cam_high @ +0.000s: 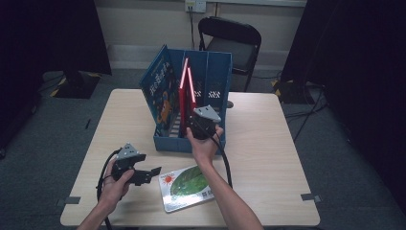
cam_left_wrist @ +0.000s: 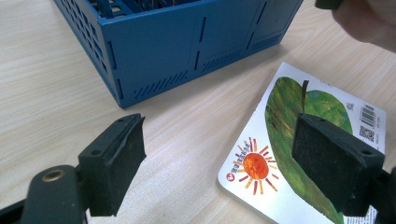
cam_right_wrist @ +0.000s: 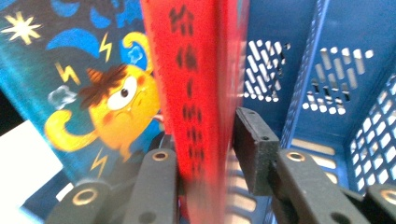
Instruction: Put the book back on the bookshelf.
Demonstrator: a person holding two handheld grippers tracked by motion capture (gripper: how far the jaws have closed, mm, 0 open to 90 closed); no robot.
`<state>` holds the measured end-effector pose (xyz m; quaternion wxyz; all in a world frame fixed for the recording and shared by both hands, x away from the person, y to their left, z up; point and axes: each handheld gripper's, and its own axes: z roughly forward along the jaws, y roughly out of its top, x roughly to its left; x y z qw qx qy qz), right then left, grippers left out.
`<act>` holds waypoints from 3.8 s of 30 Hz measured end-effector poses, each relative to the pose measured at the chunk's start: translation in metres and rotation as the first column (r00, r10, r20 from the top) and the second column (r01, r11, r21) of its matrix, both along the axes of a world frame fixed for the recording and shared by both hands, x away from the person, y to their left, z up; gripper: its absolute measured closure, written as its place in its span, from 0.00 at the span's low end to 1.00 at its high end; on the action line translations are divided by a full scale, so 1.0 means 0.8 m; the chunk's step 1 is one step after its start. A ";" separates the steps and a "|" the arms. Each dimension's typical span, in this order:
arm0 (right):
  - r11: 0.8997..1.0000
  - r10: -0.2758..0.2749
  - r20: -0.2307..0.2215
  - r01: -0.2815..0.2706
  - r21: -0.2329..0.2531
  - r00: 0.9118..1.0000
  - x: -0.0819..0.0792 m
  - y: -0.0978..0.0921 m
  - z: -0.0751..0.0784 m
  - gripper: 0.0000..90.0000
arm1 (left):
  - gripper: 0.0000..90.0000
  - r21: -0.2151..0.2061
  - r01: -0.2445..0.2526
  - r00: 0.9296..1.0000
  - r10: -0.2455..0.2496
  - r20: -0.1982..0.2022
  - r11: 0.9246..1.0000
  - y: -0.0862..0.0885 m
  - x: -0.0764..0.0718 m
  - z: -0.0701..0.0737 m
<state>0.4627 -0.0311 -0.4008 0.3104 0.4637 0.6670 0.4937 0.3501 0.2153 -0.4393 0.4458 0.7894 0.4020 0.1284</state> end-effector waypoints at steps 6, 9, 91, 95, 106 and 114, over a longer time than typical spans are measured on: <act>0.998 0.058 -0.038 -0.058 0.005 0.998 -0.016 -0.013 -0.007 0.76 | 0.19 0.003 0.001 1.000 -0.001 -0.002 1.000 0.000 0.000 0.000; 0.997 0.073 -0.060 -0.074 -0.008 0.995 -0.021 -0.016 -0.018 0.79 | 0.19 0.000 0.002 1.000 -0.002 -0.004 1.000 -0.001 0.000 0.000; 0.971 0.178 -0.102 -0.191 -0.141 0.979 0.022 0.002 -0.019 0.95 | 0.19 -0.002 -0.004 1.000 0.004 -0.025 1.000 0.000 0.002 -0.006; 0.970 0.178 -0.119 -0.194 -0.144 0.977 0.028 0.001 -0.021 0.98 | 0.19 -0.004 -0.007 1.000 0.007 -0.022 1.000 0.002 0.003 -0.006; 0.971 0.191 -0.124 -0.206 -0.124 0.974 0.022 -0.010 -0.015 0.85 | 0.21 -0.004 -0.005 0.999 0.005 -0.034 1.000 0.001 0.004 -0.007; 0.959 0.240 -0.148 -0.258 -0.116 0.960 -0.007 -0.041 -0.002 0.73 | 0.23 0.011 -0.014 0.999 0.014 -0.038 1.000 0.001 0.005 -0.008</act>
